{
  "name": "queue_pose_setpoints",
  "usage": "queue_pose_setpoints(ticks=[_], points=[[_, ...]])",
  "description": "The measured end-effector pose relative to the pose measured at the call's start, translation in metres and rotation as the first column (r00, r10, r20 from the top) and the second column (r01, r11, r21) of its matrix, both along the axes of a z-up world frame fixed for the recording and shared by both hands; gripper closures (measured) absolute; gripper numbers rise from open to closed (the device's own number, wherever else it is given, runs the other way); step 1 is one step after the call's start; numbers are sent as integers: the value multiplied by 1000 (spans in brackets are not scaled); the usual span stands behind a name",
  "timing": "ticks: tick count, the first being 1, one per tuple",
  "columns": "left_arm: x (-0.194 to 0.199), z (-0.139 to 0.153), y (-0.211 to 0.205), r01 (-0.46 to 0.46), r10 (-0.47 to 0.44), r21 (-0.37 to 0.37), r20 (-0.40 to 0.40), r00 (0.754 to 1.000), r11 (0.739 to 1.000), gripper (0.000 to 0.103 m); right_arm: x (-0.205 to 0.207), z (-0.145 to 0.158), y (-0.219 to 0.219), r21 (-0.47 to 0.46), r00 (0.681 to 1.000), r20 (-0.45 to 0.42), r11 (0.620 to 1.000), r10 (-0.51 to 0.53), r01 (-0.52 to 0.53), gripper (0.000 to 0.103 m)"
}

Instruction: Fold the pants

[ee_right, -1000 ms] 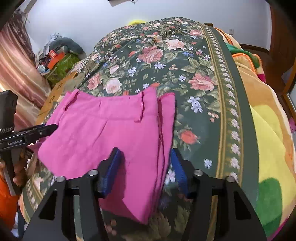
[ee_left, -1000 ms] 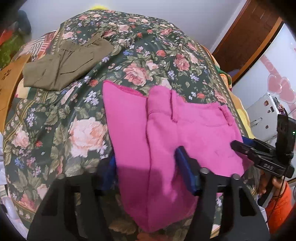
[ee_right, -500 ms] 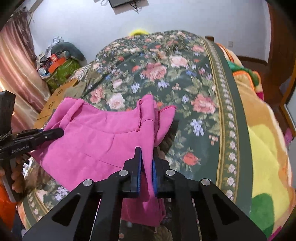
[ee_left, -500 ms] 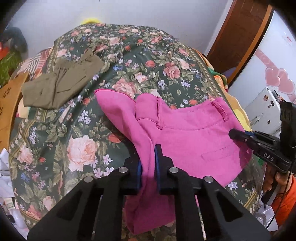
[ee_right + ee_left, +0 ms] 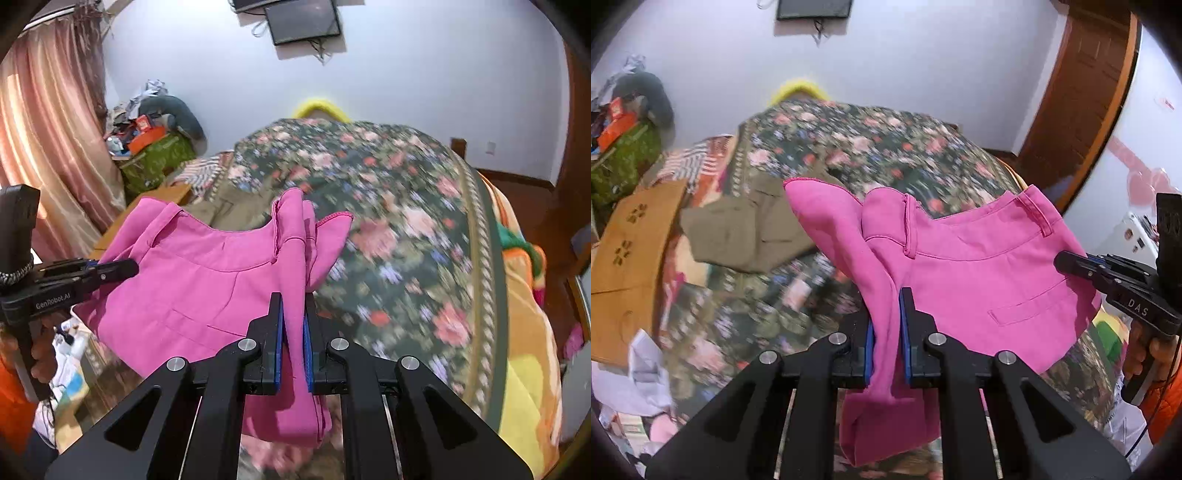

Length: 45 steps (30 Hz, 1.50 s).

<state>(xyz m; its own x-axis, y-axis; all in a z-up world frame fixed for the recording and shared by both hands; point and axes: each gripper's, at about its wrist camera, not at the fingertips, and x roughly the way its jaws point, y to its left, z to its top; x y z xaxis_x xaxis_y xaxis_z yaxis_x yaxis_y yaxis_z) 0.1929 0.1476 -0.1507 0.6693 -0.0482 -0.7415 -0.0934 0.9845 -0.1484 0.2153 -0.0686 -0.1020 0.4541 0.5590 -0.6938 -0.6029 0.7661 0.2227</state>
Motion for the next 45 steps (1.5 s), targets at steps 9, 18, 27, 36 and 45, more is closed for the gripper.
queue_pose_setpoints(ticks=[9, 18, 27, 36, 45], points=[[13, -11, 68, -92, 92, 26, -8, 996, 995, 91, 29, -14, 74, 9, 996, 0, 996, 90, -90, 95], [59, -30, 133, -161, 162, 58, -12, 987, 985, 91, 74, -30, 145, -10, 992, 13, 992, 128, -127, 95], [119, -60, 175, -192, 196, 140, -16, 980, 971, 91, 122, -50, 199, -60, 994, 21, 993, 106, -105, 95], [166, -125, 210, -214, 235, 162, -127, 964, 963, 89, 155, -91, 235, -129, 995, -34, 987, 94, -97, 95], [144, -147, 238, -305, 317, 88, -214, 924, 948, 81, 140, -100, 224, -216, 994, -44, 970, 100, -107, 84]])
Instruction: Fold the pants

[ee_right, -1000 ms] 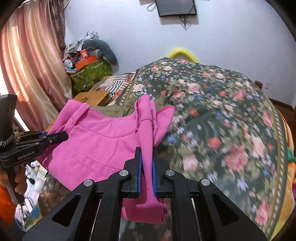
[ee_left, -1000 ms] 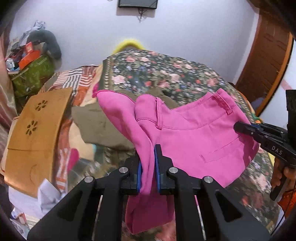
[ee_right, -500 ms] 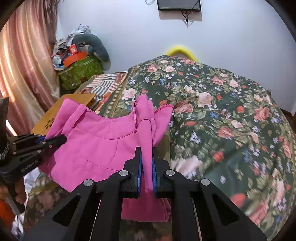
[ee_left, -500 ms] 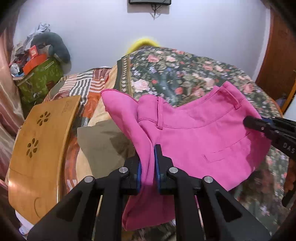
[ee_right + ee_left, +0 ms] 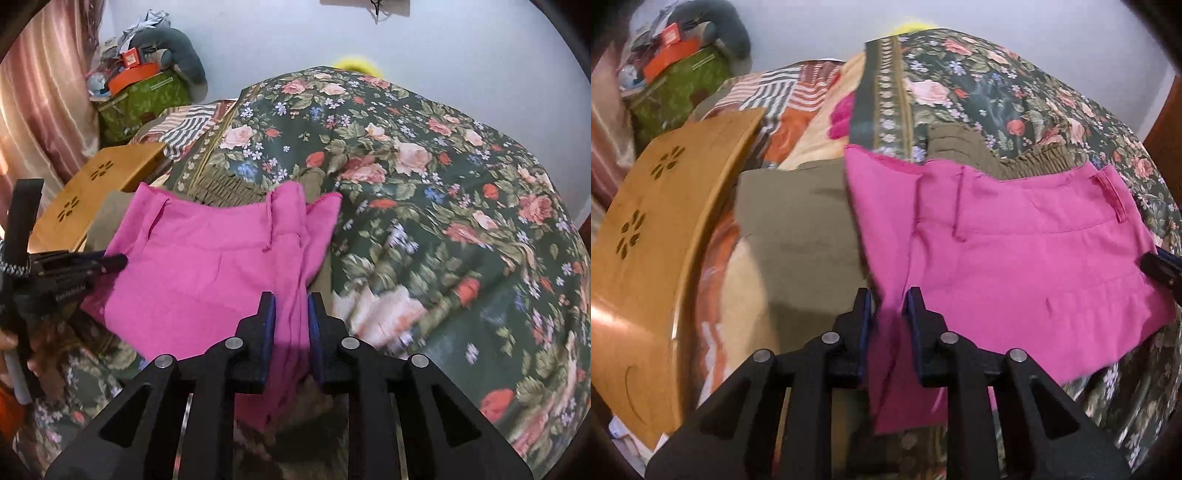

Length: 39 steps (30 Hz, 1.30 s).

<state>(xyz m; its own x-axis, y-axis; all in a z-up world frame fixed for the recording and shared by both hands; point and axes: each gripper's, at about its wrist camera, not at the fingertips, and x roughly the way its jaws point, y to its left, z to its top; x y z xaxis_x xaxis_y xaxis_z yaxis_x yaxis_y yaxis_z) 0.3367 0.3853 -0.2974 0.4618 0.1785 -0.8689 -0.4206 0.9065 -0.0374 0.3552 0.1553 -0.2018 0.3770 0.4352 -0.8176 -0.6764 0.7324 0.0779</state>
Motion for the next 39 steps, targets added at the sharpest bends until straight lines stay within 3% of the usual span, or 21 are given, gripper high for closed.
queue_pose_setpoints(ticks=[5, 7, 11, 14, 19, 23, 28, 30, 32, 33, 39], points=[[-24, 19, -1, -21, 22, 34, -31, 999, 999, 81, -11, 24, -23, 3, 1000, -9, 1000, -28, 28, 66], [-34, 34, -6, -16, 16, 38, -17, 1000, 999, 81, -22, 41, -33, 8, 999, 22, 999, -31, 31, 65], [-66, 90, -35, 33, -38, 73, 76, 996, 997, 81, -45, 82, -50, 66, 997, 70, 997, -38, 33, 65], [-92, 138, -66, 84, -101, 110, 166, 981, 990, 81, -69, 119, -63, 133, 992, 120, 991, -42, 25, 65], [-143, 218, -122, 132, -189, 195, 315, 930, 972, 81, -121, 183, -80, 232, 971, 236, 972, -39, -17, 65], [-191, 277, -163, 134, -243, 265, 435, 867, 955, 81, -172, 229, -96, 321, 944, 326, 945, -46, -65, 65], [-250, 321, -200, 110, -267, 302, 548, 793, 947, 79, -230, 265, -120, 396, 905, 421, 909, -56, -128, 65], [-269, 328, -211, 85, -267, 322, 577, 772, 943, 70, -250, 274, -129, 425, 893, 446, 894, -67, -145, 65], [-287, 332, -223, 65, -264, 329, 609, 748, 942, 51, -265, 278, -140, 464, 889, 451, 872, -80, -157, 65], [-296, 332, -228, 53, -262, 335, 620, 739, 941, 50, -272, 279, -145, 481, 886, 453, 863, -94, -154, 63], [-335, 330, -246, 19, -235, 316, 666, 708, 949, 23, -301, 274, -157, 480, 851, 506, 865, -138, -145, 38]])
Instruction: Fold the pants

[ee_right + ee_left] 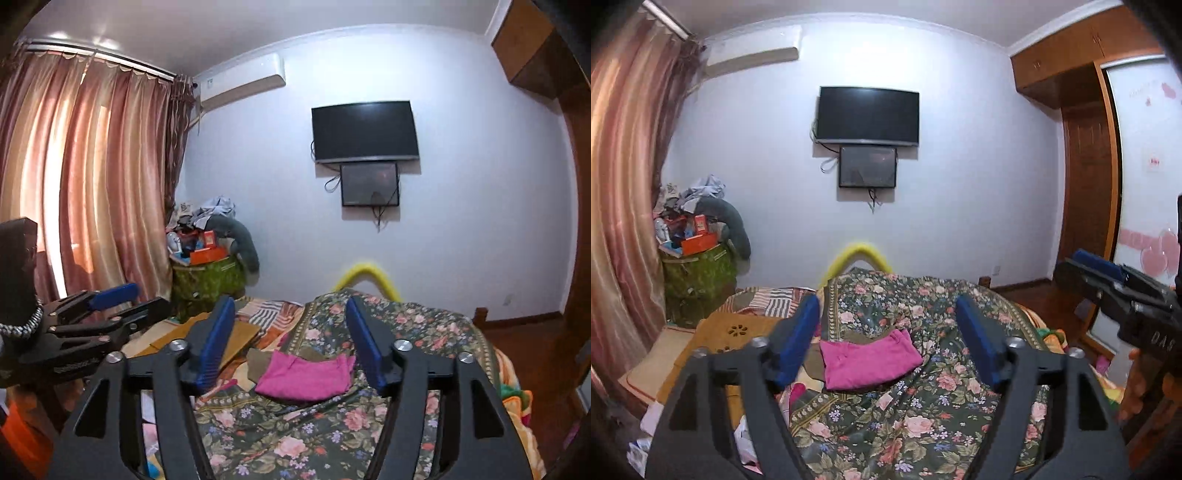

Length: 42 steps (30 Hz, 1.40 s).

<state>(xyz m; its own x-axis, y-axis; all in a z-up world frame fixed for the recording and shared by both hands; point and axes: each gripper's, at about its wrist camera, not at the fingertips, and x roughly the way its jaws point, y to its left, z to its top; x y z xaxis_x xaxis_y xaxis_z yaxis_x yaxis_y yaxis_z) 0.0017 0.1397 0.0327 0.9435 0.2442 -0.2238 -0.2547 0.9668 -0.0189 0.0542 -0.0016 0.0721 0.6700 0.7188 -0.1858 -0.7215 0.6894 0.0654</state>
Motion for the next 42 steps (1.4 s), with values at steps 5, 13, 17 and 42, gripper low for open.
queue_pose_setpoints(ticks=[5, 13, 17, 42], points=[[-16, -1, -3, -18, 18, -22, 16, 1000, 1000, 4, -11, -1, -5, -3, 999, 25, 999, -38, 38, 5], [-25, -3, -9, -43, 43, -26, 20, 999, 999, 1, -13, -1, -8, -10, 999, 15, 999, -41, 41, 0], [-27, -4, -15, -51, 51, -10, 19, 999, 999, 1, -20, -4, -14, -4, 999, 15, 999, -40, 40, 0], [-25, -15, -12, -74, 74, 10, 14, 997, 997, 0, -25, -15, -19, -17, 999, -26, 999, -44, 44, 0]])
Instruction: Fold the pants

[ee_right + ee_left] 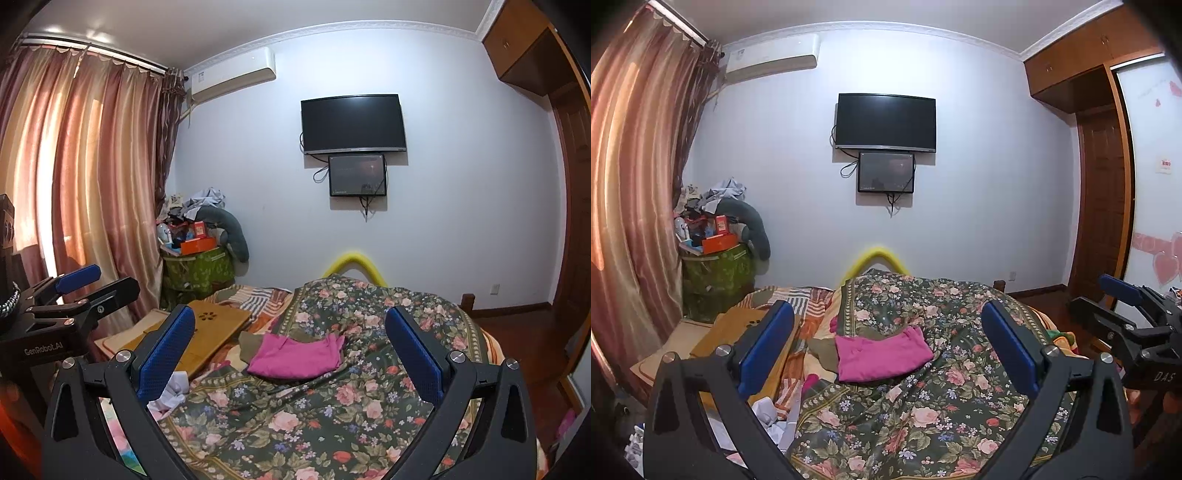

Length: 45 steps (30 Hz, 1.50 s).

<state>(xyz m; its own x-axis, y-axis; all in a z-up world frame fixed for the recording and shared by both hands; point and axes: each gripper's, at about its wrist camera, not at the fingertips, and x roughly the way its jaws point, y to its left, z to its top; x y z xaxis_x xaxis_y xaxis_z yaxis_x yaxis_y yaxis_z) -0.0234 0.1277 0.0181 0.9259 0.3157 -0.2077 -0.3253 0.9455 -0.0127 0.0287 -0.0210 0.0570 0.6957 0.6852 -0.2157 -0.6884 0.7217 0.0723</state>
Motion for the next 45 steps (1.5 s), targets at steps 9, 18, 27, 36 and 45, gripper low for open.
queue_pose_setpoints(ticks=[9, 18, 27, 36, 45], points=[[0, -1, 0, 2, -2, -10, -4, 1000, 1000, 0, 0, 0, 0, -2, 1000, 2, 1000, -2, 2, 0], [3, -1, 2, 10, -10, -10, -10, 1000, 1000, 0, 1, 0, -2, 0, 1000, -5, 1000, -1, 1, 0], [3, -2, 4, 31, -31, -6, -15, 999, 1000, 0, 0, 1, -3, 13, 1000, -11, 1000, 0, 0, 0], [3, -3, 5, 50, -50, -12, -23, 998, 999, 0, 1, 1, -3, 16, 1000, -10, 1000, 2, -2, 0], [5, -3, 7, 60, -60, -19, -33, 998, 998, 0, 0, 0, -5, 20, 1000, -11, 1000, 5, -5, 0]])
